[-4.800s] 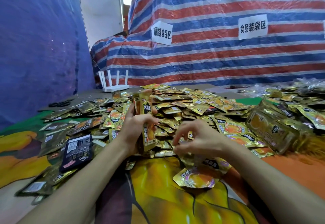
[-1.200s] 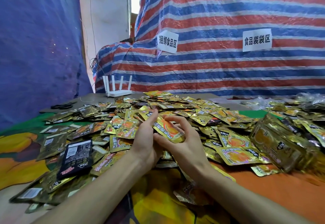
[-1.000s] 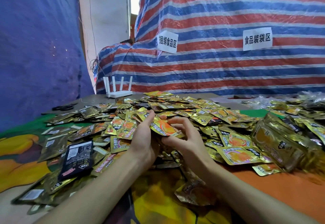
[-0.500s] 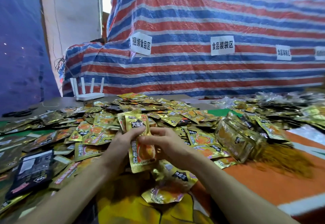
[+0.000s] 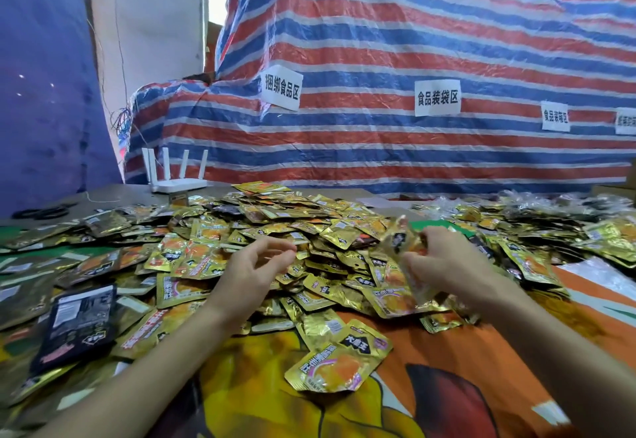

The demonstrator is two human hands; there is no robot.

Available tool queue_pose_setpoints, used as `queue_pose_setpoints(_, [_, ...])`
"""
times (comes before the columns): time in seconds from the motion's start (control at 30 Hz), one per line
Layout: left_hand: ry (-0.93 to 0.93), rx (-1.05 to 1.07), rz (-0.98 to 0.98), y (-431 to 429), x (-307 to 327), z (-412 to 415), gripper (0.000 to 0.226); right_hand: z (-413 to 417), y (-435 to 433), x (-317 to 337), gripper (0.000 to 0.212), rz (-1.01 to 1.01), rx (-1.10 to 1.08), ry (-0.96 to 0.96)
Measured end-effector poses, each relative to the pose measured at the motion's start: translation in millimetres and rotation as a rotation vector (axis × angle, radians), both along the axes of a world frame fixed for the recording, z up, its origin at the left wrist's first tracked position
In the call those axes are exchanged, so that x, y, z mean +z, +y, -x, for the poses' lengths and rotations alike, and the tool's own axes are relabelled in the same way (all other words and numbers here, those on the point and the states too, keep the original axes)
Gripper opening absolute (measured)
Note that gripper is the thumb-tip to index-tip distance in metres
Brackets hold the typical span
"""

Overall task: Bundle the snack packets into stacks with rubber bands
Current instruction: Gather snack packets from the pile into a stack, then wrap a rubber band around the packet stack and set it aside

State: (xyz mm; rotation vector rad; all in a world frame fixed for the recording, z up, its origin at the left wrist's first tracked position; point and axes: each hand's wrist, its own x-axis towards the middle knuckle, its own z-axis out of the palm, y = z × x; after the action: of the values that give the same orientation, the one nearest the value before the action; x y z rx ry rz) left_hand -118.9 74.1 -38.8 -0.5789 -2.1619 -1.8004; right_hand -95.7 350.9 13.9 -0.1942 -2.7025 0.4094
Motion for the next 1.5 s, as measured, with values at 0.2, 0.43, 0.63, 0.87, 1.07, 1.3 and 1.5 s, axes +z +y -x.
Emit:
queue_pose_setpoints(0.2, [0.13, 0.087, 0.282, -2, -5, -1, 0.009, 5, 24, -18, 0.029, -0.37, -0.251, 0.078])
queue_pose_setpoints(0.43, [0.171, 0.332, 0.426, -17, -4, 12, 0.026, 16, 31, -29, 0.051, -0.406, -0.342, 0.046])
queue_pose_setpoints(0.63, [0.003, 0.386, 0.758, -32, 3, 16, 0.076, 13, 13, -25, 0.062, -0.454, -0.381, 0.057])
queue_pose_setpoints(0.87, [-0.093, 0.179, 1.011, -36, 2, 16, 0.101, 26, -59, -28, 0.063, -0.245, 0.235, 0.02])
queue_pose_setpoints(1.07, [-0.198, 0.343, 1.105, -47, 1, 24, 0.09, 55, -102, -41, 0.082, -0.066, 0.463, -0.33])
queue_pose_setpoints(1.3, [-0.14, 0.311, 1.141, -50, 3, 25, 0.073, 73, -133, -53, 0.071, -0.103, 0.397, -0.202])
queue_pose_setpoints(1.5, [0.079, 0.389, 0.961, -59, 9, 21, 0.037, 65, -121, -53, 0.041, 0.093, 0.441, 0.054])
